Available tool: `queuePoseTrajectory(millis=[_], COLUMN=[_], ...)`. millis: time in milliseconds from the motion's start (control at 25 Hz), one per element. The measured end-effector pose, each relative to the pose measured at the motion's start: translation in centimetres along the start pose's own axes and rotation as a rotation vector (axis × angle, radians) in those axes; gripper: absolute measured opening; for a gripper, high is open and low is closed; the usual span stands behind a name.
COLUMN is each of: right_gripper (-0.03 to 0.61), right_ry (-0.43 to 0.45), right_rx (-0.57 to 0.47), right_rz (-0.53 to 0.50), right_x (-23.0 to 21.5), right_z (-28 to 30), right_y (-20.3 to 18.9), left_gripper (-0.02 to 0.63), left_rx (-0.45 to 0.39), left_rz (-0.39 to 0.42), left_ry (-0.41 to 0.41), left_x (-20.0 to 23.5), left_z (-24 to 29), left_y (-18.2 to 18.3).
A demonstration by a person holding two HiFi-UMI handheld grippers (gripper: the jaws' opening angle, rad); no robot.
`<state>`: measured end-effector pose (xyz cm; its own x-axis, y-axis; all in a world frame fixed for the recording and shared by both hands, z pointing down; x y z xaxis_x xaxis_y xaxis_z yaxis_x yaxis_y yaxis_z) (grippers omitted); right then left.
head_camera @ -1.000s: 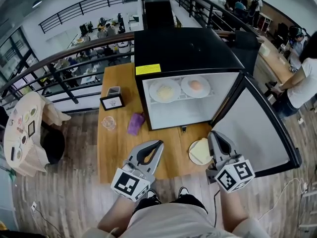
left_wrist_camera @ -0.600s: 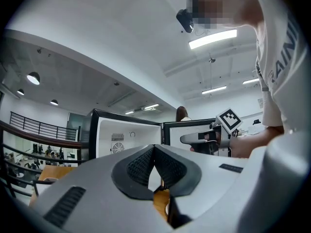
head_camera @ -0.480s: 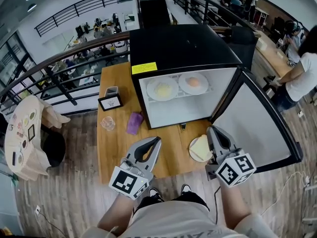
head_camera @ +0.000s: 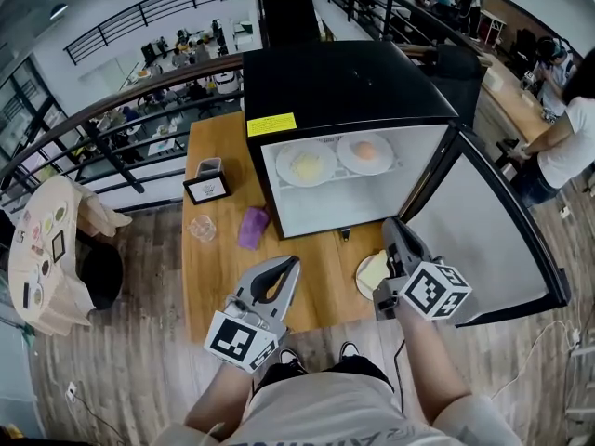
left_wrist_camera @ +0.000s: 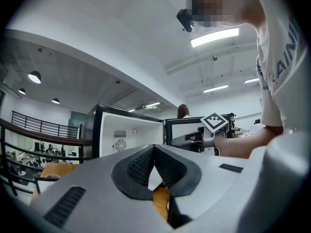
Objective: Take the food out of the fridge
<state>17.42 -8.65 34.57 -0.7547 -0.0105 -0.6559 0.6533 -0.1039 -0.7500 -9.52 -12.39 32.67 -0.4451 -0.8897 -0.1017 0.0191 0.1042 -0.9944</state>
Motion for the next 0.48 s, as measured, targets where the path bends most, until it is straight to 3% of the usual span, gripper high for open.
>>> queuePoseTrajectory(millis=[80, 160, 480], right_gripper=[0.031, 0.086, 0.087], right_ry=[-0.015, -0.023, -0.105], right_rx=[0.001, -0.007, -0.109], right_rz=[0.088, 0.193, 0.594], right_x=[-0.9, -1.9, -6.5], right_z=[1.8, 3.6, 9.5], right_y=[-0.3, -0.4, 0.1], left_gripper=[0.008, 0.008, 0.008], left_rx=[0.010, 0.022, 0.066], left_rz=[-0.008, -0.016, -0.045], left_ry=[-0.001, -0.003, 0.001], left_x=[0.1, 0.2, 0.9], left_z=[-0.2, -0.3, -0.4], left_y=[-0.5, -1.2, -3.4])
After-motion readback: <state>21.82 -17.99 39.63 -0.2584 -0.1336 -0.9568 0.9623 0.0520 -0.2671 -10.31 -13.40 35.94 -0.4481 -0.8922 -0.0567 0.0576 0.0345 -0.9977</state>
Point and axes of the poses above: the fingertips, and each gripper's own axes: z forward along the fingers, x to its left, y out of its top, the point moved 8 cm from there along -z, backward along the fingers, and after that the axes turned 6 degrees about z, right-handed, at the moved point
